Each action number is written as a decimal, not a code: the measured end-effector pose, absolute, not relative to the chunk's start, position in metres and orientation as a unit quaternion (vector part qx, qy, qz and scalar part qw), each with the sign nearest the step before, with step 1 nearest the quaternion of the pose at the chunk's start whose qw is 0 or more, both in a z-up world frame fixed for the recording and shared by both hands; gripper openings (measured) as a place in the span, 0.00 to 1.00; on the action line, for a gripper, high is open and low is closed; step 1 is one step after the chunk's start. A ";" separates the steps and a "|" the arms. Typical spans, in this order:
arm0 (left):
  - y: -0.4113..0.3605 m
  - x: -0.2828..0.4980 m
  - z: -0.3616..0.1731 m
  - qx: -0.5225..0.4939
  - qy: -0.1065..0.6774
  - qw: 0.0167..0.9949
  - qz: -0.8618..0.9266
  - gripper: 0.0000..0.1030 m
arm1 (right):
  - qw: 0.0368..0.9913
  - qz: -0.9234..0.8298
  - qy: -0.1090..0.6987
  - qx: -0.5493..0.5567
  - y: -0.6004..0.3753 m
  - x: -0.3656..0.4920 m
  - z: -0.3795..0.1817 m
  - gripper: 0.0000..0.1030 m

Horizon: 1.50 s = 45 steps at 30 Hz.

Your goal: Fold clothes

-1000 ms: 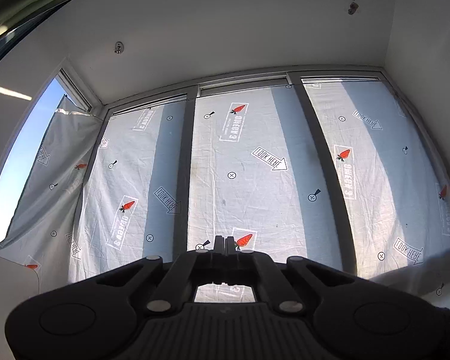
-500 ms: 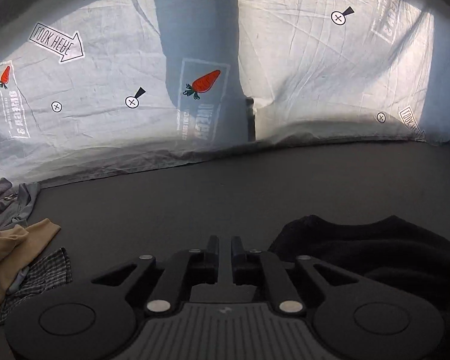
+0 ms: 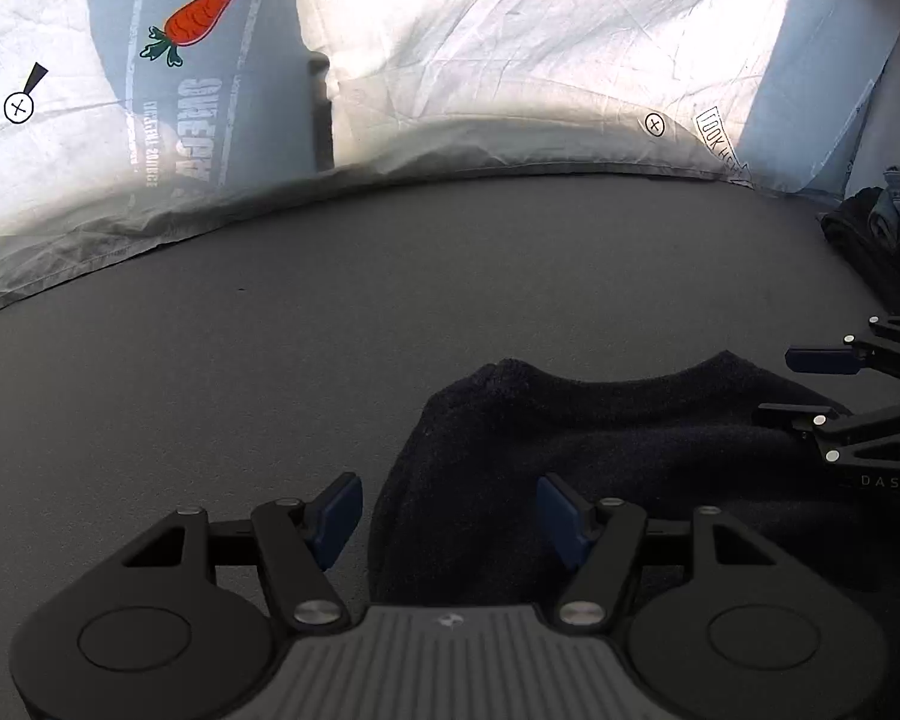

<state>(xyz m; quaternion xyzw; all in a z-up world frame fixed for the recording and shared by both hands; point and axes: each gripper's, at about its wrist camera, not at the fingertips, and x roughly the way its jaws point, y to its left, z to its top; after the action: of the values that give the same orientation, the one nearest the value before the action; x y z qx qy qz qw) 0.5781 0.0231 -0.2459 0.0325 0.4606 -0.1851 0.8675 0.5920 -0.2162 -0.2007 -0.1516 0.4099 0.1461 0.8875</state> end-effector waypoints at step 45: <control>0.039 0.378 -0.246 0.008 0.498 0.864 0.065 0.99 | 0.905 -0.011 0.426 0.020 -0.318 0.384 -0.160 0.64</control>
<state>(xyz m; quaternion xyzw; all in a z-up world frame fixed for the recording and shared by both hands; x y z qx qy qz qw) 0.3777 0.0385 -0.2462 0.0082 0.4984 0.0652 0.8645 0.3839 -0.3175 -0.1600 0.0197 0.4257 -0.0113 0.9046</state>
